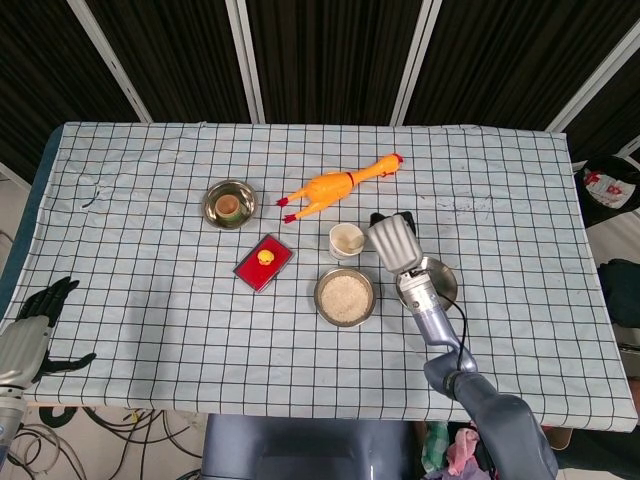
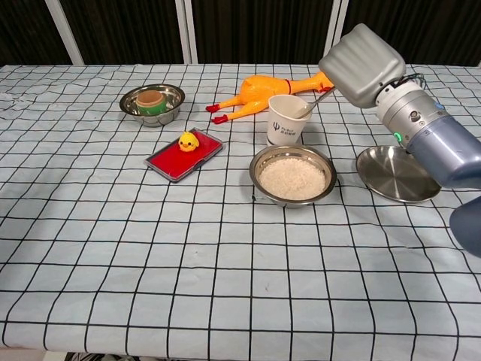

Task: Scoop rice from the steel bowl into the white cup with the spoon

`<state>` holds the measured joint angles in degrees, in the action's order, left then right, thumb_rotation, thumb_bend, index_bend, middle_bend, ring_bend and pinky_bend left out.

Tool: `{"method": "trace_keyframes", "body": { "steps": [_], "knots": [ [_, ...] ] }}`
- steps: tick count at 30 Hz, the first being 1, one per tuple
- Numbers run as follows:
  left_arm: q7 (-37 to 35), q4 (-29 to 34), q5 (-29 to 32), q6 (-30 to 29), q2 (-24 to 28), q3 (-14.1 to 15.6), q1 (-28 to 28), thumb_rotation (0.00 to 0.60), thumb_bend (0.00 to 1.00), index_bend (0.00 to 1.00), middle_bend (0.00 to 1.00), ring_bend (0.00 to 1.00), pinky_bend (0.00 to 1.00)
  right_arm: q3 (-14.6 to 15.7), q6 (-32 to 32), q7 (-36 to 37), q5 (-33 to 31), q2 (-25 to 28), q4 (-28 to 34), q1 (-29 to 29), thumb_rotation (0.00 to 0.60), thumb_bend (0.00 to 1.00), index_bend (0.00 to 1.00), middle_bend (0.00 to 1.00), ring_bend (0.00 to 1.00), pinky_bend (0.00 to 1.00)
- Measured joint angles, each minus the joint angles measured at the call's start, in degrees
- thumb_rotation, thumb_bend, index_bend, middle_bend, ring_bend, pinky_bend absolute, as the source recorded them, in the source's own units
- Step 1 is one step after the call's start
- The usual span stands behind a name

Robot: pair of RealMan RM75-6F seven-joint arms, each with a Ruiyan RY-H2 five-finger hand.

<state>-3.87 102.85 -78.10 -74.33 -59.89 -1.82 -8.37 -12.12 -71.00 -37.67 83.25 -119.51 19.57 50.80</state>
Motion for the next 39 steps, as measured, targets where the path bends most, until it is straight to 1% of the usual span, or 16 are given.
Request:
{"method": "trace_keyframes", "body": {
  "steps": [10,26,32,39],
  "knots": [
    [-0.41,0.33,-0.14,0.28,0.24,0.11,-0.1,0.6,0.02,0.0,0.0,0.0,0.0,1.42,0.02,-1.7,1.08,-0.3,-1.23,0.72,0.6,0.47,0.77,1.0,1.0,1.0],
    [-1.1,0.75,-0.24,0.77,0.69,0.24,-0.3,0.6,0.02,0.0,0.0,0.0,0.0,5.23,2.26,-7.36,4.45,-0.74,-3.16,3.22,0.6,0.47,0.77,1.0,1.0,1.0],
    [-1.15,0.8,-0.17,0.87,0.75,0.25,-0.35,0.6,0.02,0.0,0.0,0.0,0.0,6.1,2.63,-9.21,5.31,-0.48,-3.45,4.1,0.6,0.47,0.77,1.0,1.0,1.0],
    [-1.07,0.85,-0.08,0.94,0.79,0.28,-0.39,0.6,0.02,0.0,0.0,0.0,0.0,6.45,2.63,-10.91,5.62,0.17,-3.18,4.55,0.6,0.47,0.77,1.0,1.0,1.0]
  ]
}}
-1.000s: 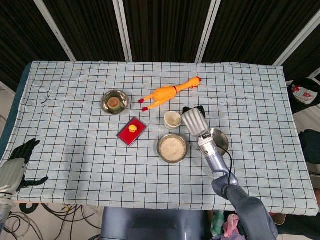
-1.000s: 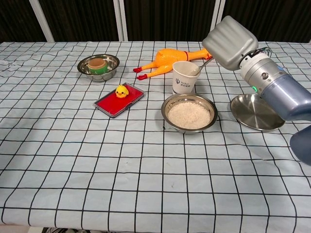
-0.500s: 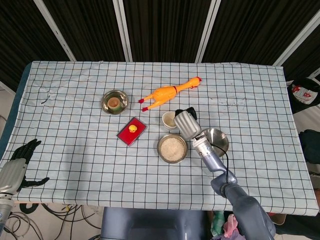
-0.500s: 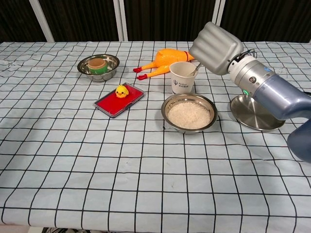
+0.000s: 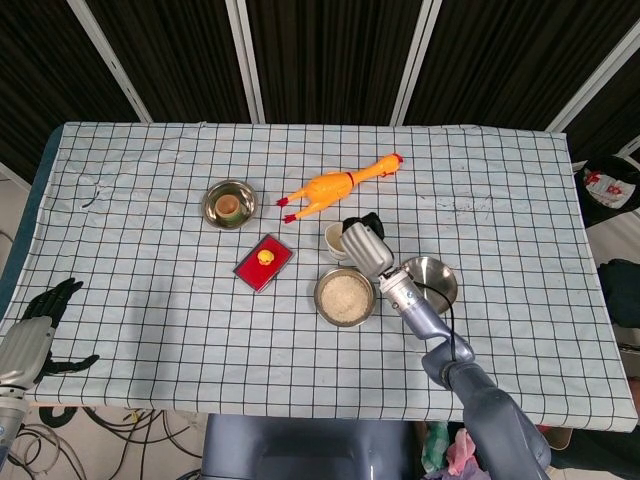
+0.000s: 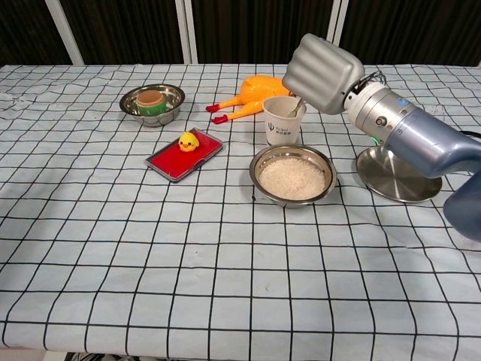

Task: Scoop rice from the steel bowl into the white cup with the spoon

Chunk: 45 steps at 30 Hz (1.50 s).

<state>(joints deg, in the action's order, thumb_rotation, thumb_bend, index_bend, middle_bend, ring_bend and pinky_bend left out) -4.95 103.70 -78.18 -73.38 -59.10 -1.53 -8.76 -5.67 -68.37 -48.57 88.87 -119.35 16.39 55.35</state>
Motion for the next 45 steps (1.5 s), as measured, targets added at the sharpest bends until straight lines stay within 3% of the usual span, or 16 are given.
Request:
{"method": "trace_keyframes", "body": {
  "steps": [11,18,45],
  "knots": [
    [0.22,-0.04,0.08,0.08,-0.13,0.05,-0.06,0.6,0.02,0.0,0.0,0.0,0.0,0.49,-1.48,-1.59,0.91,2.21,1.85,1.0,0.6,0.47,0.77,1.0,1.0,1.0],
    [0.36,0.01,0.09,0.03,-0.19,0.09,-0.05,0.6,0.02,0.0,0.0,0.0,0.0,3.24,-0.53,-2.75,2.98,3.43,3.16,0.34,0.6,0.47,0.77,1.0,1.0,1.0],
    [0.42,0.1,0.11,0.3,-0.2,0.21,-0.21,0.6,0.02,0.0,0.0,0.0,0.0,1.49,-0.91,-4.2,1.94,4.91,6.34,0.74,0.6,0.47,0.77,1.0,1.0,1.0]
  ]
}}
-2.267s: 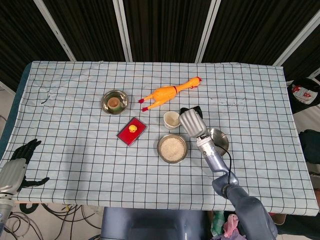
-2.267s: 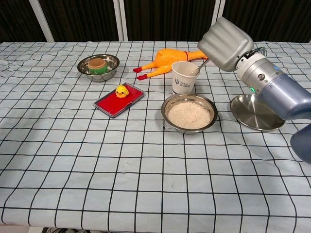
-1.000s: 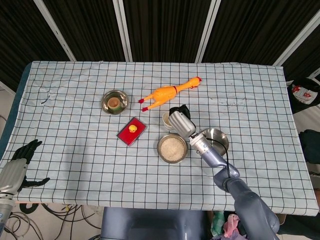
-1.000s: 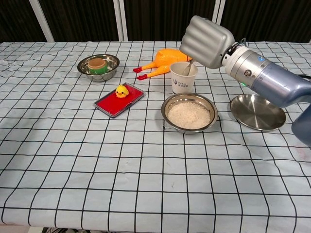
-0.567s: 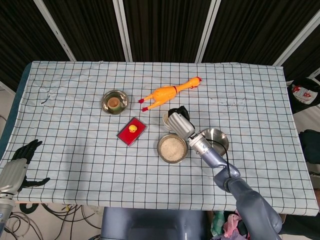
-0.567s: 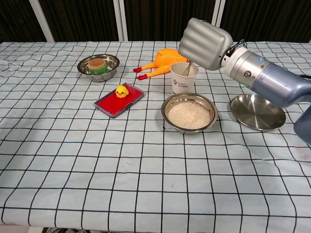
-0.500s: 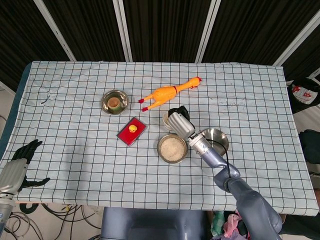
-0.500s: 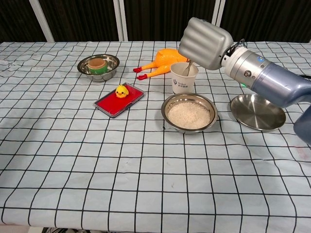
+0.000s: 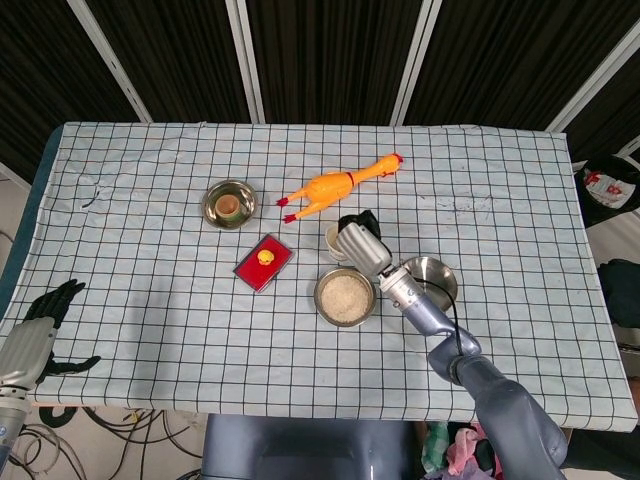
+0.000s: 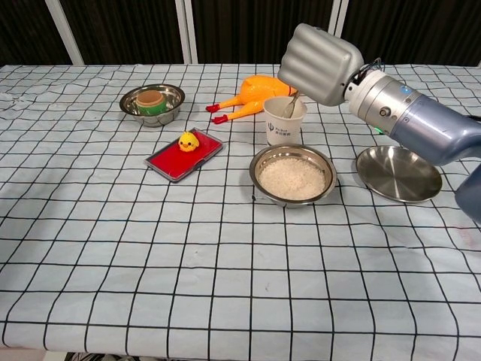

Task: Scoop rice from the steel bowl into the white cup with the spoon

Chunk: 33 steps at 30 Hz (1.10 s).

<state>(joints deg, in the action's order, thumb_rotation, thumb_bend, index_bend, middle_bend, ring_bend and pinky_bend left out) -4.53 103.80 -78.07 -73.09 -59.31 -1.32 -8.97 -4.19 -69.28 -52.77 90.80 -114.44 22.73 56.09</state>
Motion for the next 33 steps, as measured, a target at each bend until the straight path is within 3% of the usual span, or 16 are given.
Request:
{"method": "trace_keyframes", "body": {
  "steps": [10,19,27,33],
  "knots": [
    [0.29,-0.03,0.05,0.02,-0.16,0.03,-0.04,0.6,0.02,0.0,0.0,0.0,0.0,-0.69,-0.67,0.28,-0.65,0.52,1.3,-0.39,0.6,0.47,0.77,1.0,1.0,1.0],
    [0.57,-0.18,-0.04,-0.25,-0.34,0.1,0.07,0.6,0.02,0.0,0.0,0.0,0.0,-4.26,-4.59,1.89,-2.97,2.05,6.71,-1.06,0.6,0.47,0.77,1.0,1.0,1.0],
    [0.73,-0.14,-0.99,-0.91,-0.48,0.42,0.35,0.6,0.02,0.0,0.0,0.0,0.0,-7.35,-9.23,2.13,-5.02,6.63,17.35,-3.17,0.6,0.47,0.77,1.0,1.0,1.0],
    [1.2,-0.26,-2.22,-1.63,-0.78,0.92,0.68,0.6,0.02,0.0,0.0,0.0,0.0,-7.41,-12.08,1.43,-6.58,12.03,27.67,-8.62,0.6,0.47,0.77,1.0,1.0,1.0]
  ]
}}
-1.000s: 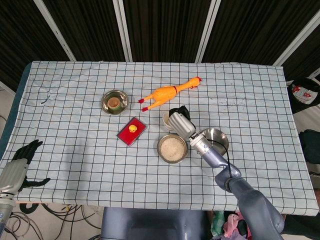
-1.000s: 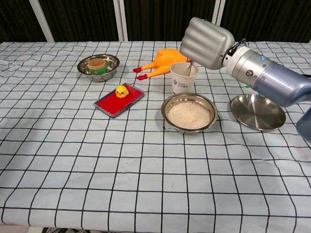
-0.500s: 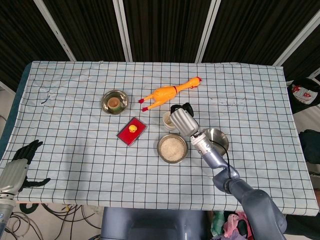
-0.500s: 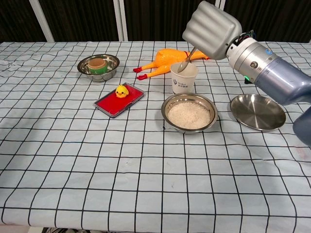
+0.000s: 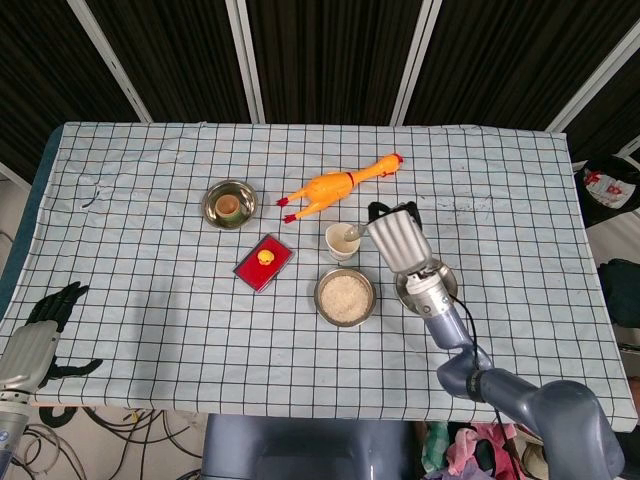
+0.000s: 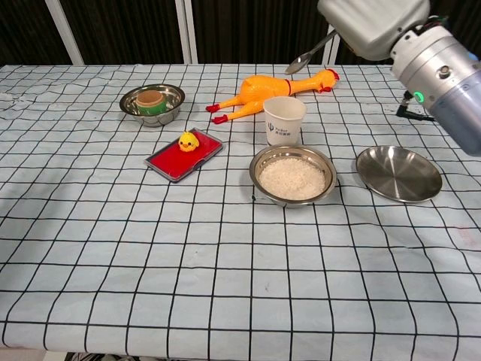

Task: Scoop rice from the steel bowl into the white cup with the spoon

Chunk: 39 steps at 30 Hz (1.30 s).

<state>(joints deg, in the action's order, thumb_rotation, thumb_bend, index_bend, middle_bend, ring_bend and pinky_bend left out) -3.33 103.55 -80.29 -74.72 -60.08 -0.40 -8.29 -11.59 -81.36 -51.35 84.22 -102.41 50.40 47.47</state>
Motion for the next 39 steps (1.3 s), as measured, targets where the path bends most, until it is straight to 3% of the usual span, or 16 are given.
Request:
{"method": "trace_keyframes", "body": {
  "steps": [5,13,29,39],
  "knots": [
    [0.21,-0.07,-0.72,-0.44,-0.13,0.34,0.24,0.6,0.02,0.0,0.0,0.0,0.0,2.05,-1.54,-0.45,-1.31,3.35,3.88,-5.98,0.6,0.47,0.77,1.0,1.0,1.0],
    [0.39,-0.31,-1.35,-0.79,-0.44,0.65,0.45,0.6,0.02,0.0,0.0,0.0,0.0,5.32,-2.41,1.8,-3.25,4.35,0.89,-12.92,0.6,0.47,0.77,1.0,1.0,1.0],
    [0.13,-0.45,-0.9,-0.71,-0.46,0.33,0.34,0.6,0.02,0.0,0.0,0.0,0.0,7.58,2.93,6.35,-4.22,-4.27,-14.51,-16.89,0.6,0.47,0.77,1.0,1.0,1.0],
    [-0.15,-0.39,-0.97,-0.74,-0.37,0.32,0.35,0.6,0.02,0.0,0.0,0.0,0.0,7.55,5.13,7.88,-4.11,-8.81,-20.02,-17.56,0.6,0.47,0.75,1.0,1.0,1.0]
  ]
}}
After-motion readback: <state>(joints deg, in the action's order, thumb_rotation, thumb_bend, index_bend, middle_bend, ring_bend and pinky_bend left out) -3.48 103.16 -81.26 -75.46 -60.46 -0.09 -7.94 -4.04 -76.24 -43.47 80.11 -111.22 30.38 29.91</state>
